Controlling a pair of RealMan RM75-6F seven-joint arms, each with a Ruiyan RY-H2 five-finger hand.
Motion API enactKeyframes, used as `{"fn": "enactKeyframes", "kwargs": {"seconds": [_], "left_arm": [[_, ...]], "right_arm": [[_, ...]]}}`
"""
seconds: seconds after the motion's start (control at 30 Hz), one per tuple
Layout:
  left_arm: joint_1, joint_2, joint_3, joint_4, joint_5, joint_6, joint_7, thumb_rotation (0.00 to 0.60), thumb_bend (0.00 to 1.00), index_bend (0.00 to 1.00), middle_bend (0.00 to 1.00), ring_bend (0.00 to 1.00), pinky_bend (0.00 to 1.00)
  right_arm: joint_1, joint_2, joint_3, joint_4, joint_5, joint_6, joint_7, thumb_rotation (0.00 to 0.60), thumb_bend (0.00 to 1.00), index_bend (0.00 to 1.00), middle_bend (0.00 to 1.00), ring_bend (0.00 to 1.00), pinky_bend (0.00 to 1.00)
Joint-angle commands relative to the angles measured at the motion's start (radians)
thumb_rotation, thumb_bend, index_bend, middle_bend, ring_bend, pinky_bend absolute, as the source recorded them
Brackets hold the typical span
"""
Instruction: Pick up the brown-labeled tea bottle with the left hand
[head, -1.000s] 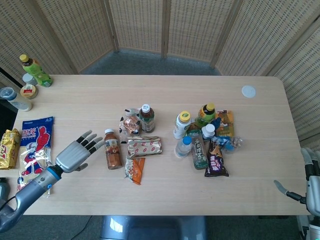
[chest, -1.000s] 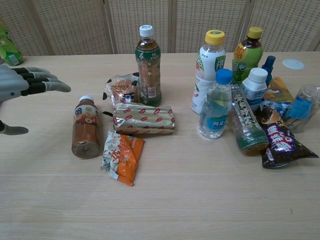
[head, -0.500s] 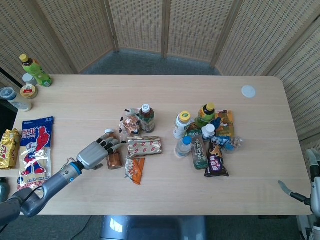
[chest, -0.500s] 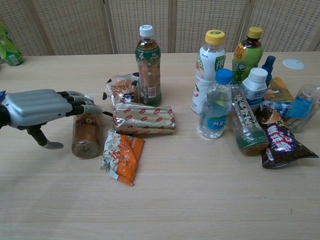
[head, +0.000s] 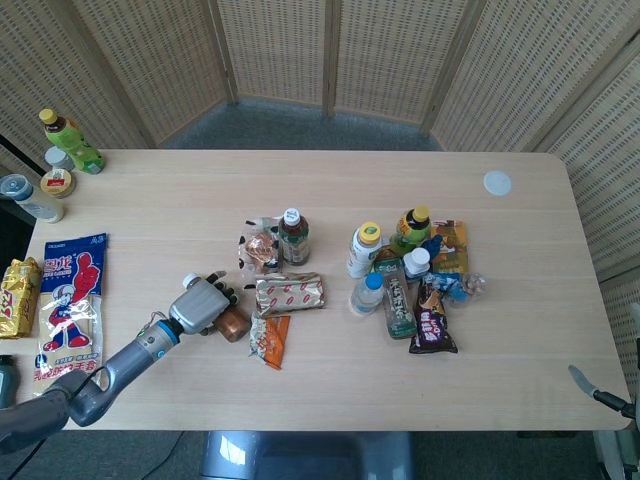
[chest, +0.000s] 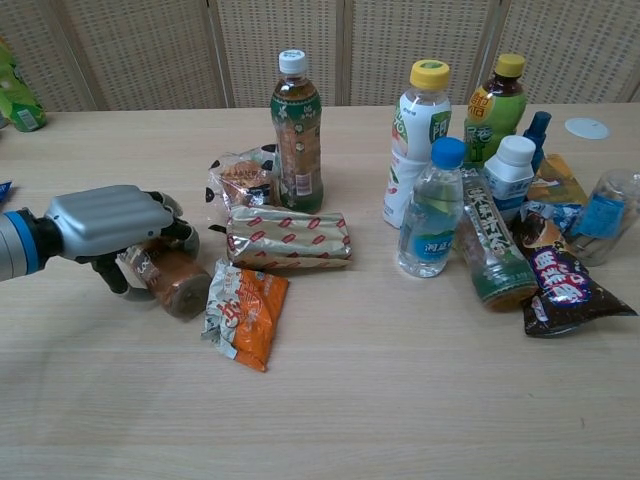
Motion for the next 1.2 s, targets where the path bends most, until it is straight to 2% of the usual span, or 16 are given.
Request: {"fn": "enactKeyframes", "kwargs": {"seconds": [0.03, 0.13, 0.3, 0.43, 0.7, 0.83, 0.97, 1.2], "left_arm": [[0.007, -0.009, 0.004, 0.018, -0.008, 0.018, -0.007, 0.600, 0.31, 0.73, 0.84, 0.77, 0.51], [0.022, -0.006, -0.003, 0.018, -0.023, 0.054, -0.020, 0.600, 0.32, 0.79, 0.91, 0.85, 0.60], [0.067, 0.059, -0.025, -0.061, -0.052, 0.156, -0.057, 0.600, 0.32, 0.79, 0.92, 0.85, 0.61], [0.104, 0.164, -0.048, -0.179, -0.058, 0.262, -0.051, 0.600, 0.32, 0.78, 0.91, 0.85, 0.61], [0.133, 0.388, -0.163, -0.467, -0.091, 0.421, -0.059, 0.600, 0.32, 0.75, 0.89, 0.84, 0.60], [0.109, 0.455, -0.223, -0.554, -0.119, 0.419, -0.021, 0.600, 0.31, 0.74, 0.88, 0.83, 0.60], [0.082, 0.486, -0.265, -0.603, -0.155, 0.393, 0.004, 0.600, 0.31, 0.73, 0.88, 0.83, 0.59], [0.061, 0.498, -0.291, -0.647, -0.190, 0.367, 0.022, 0.600, 0.30, 0.73, 0.88, 0.83, 0.59]], "right_arm": [[0.002, -0.002, 0.001, 0.002, -0.001, -0.003, 0.000, 0.388, 0.15, 0.00, 0.00, 0.00, 0.00], [0.005, -0.004, 0.004, 0.004, -0.002, -0.007, 0.001, 0.386, 0.15, 0.00, 0.00, 0.00, 0.00], [0.014, -0.012, 0.007, 0.012, -0.004, -0.021, 0.007, 0.386, 0.15, 0.00, 0.00, 0.00, 0.00], [0.024, -0.023, 0.010, 0.025, -0.006, -0.035, 0.016, 0.391, 0.15, 0.00, 0.00, 0.00, 0.00], [0.042, -0.062, 0.012, 0.062, -0.012, -0.058, 0.045, 0.386, 0.15, 0.00, 0.00, 0.00, 0.00], [0.039, -0.074, 0.012, 0.077, -0.019, -0.047, 0.063, 0.387, 0.15, 0.00, 0.00, 0.00, 0.00], [0.028, -0.077, 0.008, 0.091, -0.014, -0.038, 0.082, 0.388, 0.15, 0.00, 0.00, 0.00, 0.00], [0.013, -0.077, 0.005, 0.111, -0.010, -0.026, 0.112, 0.389, 0.15, 0.00, 0.00, 0.00, 0.00]]}}
